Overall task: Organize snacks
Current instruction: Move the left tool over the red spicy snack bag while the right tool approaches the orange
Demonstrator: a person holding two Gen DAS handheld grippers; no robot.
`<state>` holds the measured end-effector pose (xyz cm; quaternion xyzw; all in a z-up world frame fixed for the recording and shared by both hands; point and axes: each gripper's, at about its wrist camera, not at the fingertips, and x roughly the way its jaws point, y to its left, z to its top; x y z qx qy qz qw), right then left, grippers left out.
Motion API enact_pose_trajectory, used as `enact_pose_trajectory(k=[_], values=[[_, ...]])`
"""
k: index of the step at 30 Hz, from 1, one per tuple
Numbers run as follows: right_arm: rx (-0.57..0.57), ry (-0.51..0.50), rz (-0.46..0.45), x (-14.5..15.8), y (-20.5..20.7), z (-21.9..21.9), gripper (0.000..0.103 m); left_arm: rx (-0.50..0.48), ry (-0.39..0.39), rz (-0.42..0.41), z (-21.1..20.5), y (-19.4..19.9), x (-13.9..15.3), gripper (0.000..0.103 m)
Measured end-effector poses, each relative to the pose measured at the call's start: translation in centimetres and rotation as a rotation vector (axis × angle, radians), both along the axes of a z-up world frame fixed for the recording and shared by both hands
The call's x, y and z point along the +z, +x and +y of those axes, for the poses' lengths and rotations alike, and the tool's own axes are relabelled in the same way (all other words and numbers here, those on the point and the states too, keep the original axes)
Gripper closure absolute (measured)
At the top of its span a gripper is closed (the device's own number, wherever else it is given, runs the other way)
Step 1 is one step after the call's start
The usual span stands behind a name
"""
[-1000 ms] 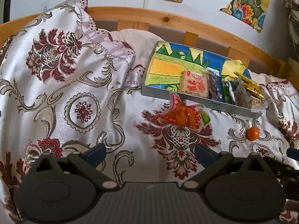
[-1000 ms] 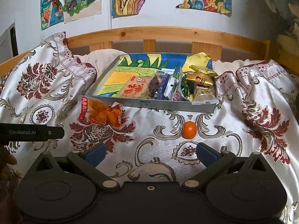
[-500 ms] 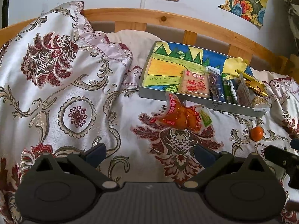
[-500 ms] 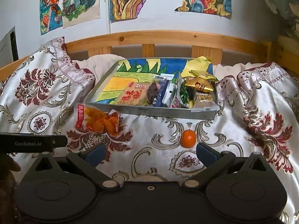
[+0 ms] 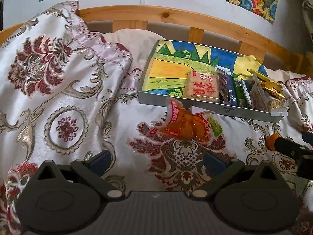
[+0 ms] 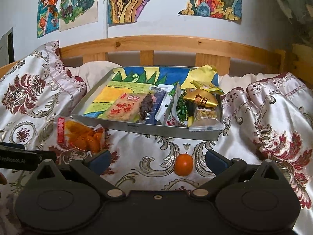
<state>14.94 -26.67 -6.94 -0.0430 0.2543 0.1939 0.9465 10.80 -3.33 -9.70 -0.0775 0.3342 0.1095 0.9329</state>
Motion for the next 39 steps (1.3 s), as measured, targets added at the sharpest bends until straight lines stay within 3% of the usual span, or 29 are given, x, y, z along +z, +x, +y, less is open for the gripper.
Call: enact_pose_trajectory(k=[12,22,28,33,39], values=[[-0.028,-0.033,0.033,-2.7,3.7,-0.2,0.001,-0.075,0.021,0.011,0.8,4.7,-1.4,0.001],[0.01,0.043,0.108,-3.8,5.4,-0.9,0.002,-0.144,-0.005,0.01,1.1,8.9,-2.5,0.0],[0.013,0.093,0.154,-4.2,6.1,-1.4,0.006,-0.227,0.048,0.05,-0.1,10.2,-3.5,0.001],[0.028,0.104,0.163,-4.4,6.3,-1.5,0.013,-0.287,0.036,0.035,-0.6,10.2,-3.6,0.001],[0.076,0.101,0.174,-4.4,6.1,-0.9,0.03,-0.351,-0.003,0.018,-1.6,9.9,-3.3,0.008]])
